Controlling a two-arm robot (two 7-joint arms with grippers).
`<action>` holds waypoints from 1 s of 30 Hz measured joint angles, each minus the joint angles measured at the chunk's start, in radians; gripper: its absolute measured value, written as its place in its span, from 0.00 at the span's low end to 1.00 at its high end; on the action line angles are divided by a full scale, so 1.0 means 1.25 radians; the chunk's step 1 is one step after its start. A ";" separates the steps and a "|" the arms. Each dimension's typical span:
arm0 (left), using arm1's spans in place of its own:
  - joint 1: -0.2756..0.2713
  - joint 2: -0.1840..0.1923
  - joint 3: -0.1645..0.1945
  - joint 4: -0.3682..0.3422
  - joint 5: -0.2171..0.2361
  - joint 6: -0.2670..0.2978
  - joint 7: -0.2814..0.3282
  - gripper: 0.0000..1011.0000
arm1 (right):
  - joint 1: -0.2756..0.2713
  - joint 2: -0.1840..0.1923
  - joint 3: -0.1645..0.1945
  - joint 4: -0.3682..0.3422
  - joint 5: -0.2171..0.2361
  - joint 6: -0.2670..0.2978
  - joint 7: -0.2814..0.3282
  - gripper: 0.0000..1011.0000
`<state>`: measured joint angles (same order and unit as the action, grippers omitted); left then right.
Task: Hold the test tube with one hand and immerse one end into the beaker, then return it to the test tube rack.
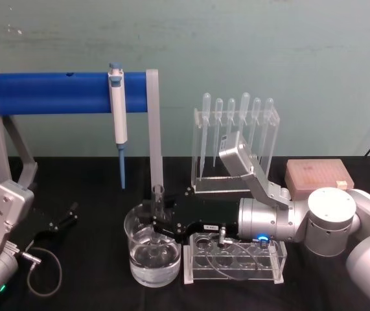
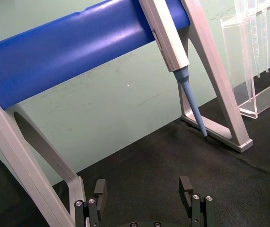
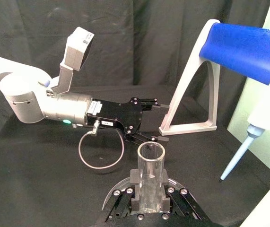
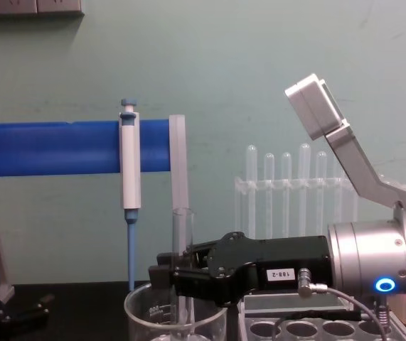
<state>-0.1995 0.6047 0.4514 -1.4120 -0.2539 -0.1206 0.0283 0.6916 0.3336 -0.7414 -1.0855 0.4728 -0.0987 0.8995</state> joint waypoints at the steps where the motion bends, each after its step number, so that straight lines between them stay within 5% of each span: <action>1: 0.000 0.000 0.000 0.000 0.000 0.000 0.000 0.99 | 0.000 0.000 0.000 0.000 0.000 0.000 0.000 0.22; 30: 0.000 0.000 0.000 0.000 0.000 0.000 0.000 0.99 | 0.001 0.000 -0.001 -0.001 0.000 0.000 0.000 0.22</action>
<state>-0.1995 0.6047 0.4514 -1.4120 -0.2539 -0.1205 0.0283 0.6926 0.3336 -0.7421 -1.0866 0.4727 -0.0983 0.8993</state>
